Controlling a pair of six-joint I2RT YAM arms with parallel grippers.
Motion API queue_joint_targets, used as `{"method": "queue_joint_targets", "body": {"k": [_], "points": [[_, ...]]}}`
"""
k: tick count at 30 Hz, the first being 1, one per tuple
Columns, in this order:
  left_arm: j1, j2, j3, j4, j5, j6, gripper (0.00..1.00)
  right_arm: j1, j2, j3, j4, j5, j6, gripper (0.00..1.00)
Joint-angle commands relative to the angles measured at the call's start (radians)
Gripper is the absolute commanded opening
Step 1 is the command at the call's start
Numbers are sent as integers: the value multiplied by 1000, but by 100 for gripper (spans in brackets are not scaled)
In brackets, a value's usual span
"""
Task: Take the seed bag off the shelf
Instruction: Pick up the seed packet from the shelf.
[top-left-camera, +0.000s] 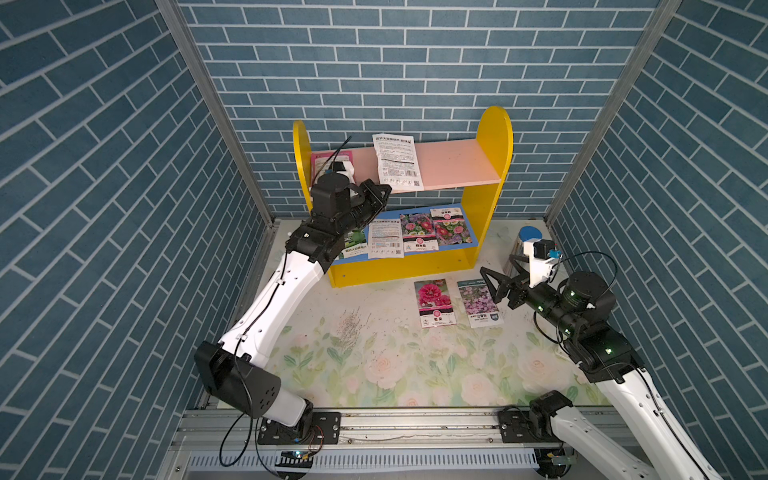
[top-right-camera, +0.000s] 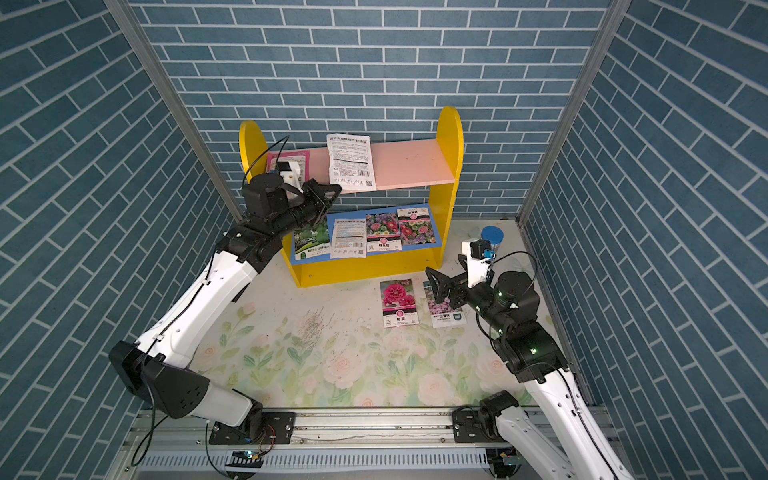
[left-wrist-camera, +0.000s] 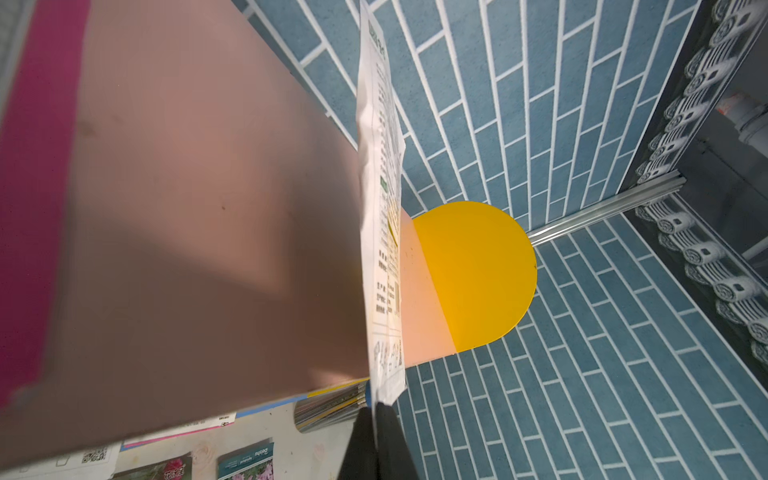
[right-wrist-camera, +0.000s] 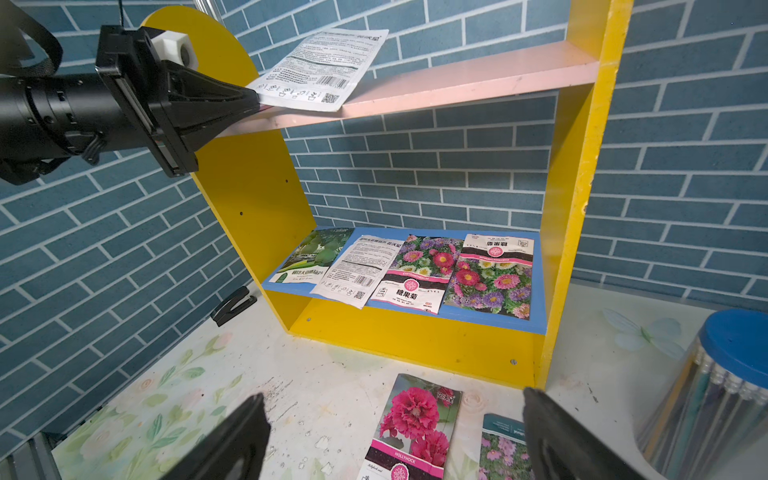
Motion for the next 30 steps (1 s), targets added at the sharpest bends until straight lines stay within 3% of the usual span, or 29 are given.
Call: {"method": "queue_joint_targets", "body": {"k": [1, 16, 22, 30], "points": [[-3, -12, -6, 43, 53, 52, 0, 4, 11, -16, 79, -40, 45, 96], [-22, -48, 38, 94, 236, 287, 0, 1, 205, 5, 531, -351, 357, 95], [-42, -89, 15, 129, 323, 361, 0, -31, 297, 23, 768, -462, 550, 95], [-60, -143, -21, 167, 425, 412, 0, -112, 427, -4, 1219, -585, 929, 94]]}}
